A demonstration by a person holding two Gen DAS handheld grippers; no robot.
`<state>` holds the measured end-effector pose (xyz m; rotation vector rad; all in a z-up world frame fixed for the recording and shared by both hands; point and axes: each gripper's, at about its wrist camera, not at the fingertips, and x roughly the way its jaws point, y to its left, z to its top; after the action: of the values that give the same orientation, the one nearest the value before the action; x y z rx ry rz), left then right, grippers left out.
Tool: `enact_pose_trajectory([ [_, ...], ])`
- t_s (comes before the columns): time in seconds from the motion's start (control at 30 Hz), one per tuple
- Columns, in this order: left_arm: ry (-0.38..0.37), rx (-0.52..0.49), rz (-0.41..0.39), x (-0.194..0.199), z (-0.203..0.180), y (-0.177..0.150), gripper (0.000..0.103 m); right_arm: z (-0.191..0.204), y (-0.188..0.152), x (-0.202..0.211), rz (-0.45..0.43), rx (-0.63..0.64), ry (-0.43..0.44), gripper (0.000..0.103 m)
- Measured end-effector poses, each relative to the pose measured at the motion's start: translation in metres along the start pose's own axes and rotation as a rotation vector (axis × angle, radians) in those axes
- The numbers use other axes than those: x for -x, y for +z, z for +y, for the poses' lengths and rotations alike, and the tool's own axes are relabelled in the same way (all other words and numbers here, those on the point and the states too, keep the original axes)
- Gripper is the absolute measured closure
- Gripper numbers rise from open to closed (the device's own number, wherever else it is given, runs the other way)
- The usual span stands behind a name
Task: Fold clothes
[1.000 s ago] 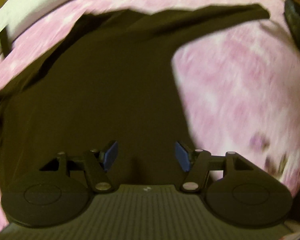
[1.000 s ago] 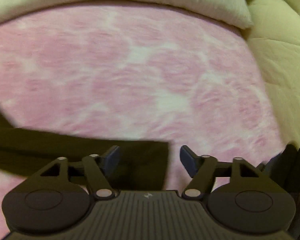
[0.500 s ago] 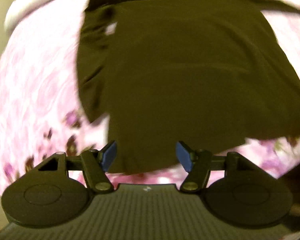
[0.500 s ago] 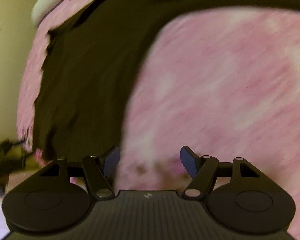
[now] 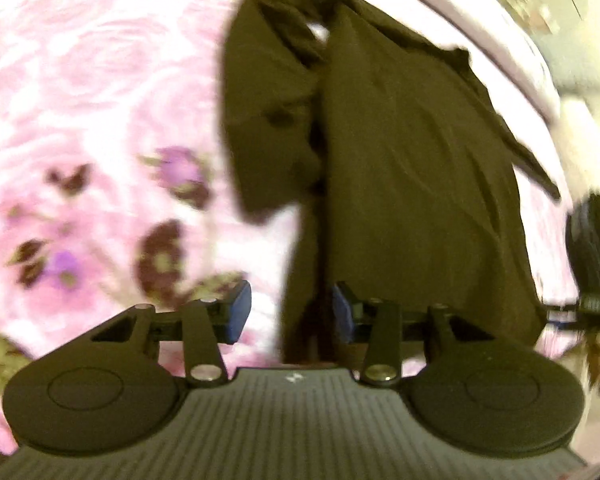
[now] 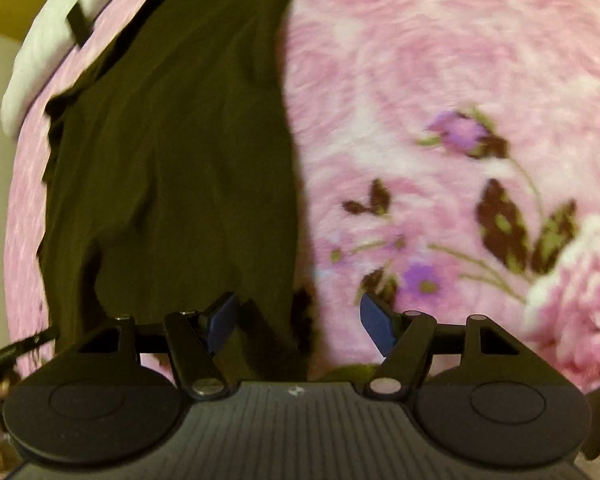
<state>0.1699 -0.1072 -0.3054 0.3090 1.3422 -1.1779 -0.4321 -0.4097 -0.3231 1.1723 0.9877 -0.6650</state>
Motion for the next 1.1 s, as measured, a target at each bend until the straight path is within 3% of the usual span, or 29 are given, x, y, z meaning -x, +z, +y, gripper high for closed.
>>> enact_pose_trajectory([
  [0.13,0.018,-0.076,0.073,-0.005,-0.003,-0.006,0.067,-0.007,-0.008,-0.002,-0.031,-0.021,0.003,0.035],
  [0.27,0.014,-0.162,0.109,-0.019,-0.029,-0.005,0.067,-0.015,-0.009,-0.005,-0.039,-0.009,0.056,0.036],
  [0.4,0.091,-0.274,0.142,-0.038,-0.057,-0.005,0.068,-0.011,-0.016,-0.013,-0.024,0.035,0.117,0.043],
  [0.47,0.112,-0.302,0.153,-0.040,-0.063,-0.003,0.083,-0.010,-0.015,-0.015,-0.012,0.048,0.136,0.061],
  [0.5,0.100,-0.298,0.165,-0.039,-0.063,-0.002,0.100,-0.011,-0.011,-0.016,0.006,0.047,0.159,0.069],
  [0.53,0.073,-0.288,0.176,-0.035,-0.063,0.000,0.100,-0.012,-0.006,-0.017,0.028,0.044,0.184,0.091],
  [0.57,0.062,-0.297,0.180,-0.030,-0.063,0.001,0.100,-0.014,-0.001,-0.014,0.054,0.052,0.196,0.099],
  [0.73,-0.008,-0.333,0.199,0.019,-0.061,0.004,0.100,-0.022,0.028,0.035,0.139,0.121,0.248,0.101],
  [0.83,-0.014,-0.325,0.245,0.024,-0.055,-0.010,0.100,-0.027,0.046,0.053,0.191,0.218,0.166,0.101],
  [0.93,-0.005,-0.307,0.288,0.009,-0.052,-0.029,0.100,-0.031,0.050,0.049,0.242,0.289,0.070,0.101],
  [1.1,0.034,-0.362,0.347,-0.020,-0.066,-0.048,0.100,-0.026,0.033,0.007,0.305,0.333,0.015,0.099],
])
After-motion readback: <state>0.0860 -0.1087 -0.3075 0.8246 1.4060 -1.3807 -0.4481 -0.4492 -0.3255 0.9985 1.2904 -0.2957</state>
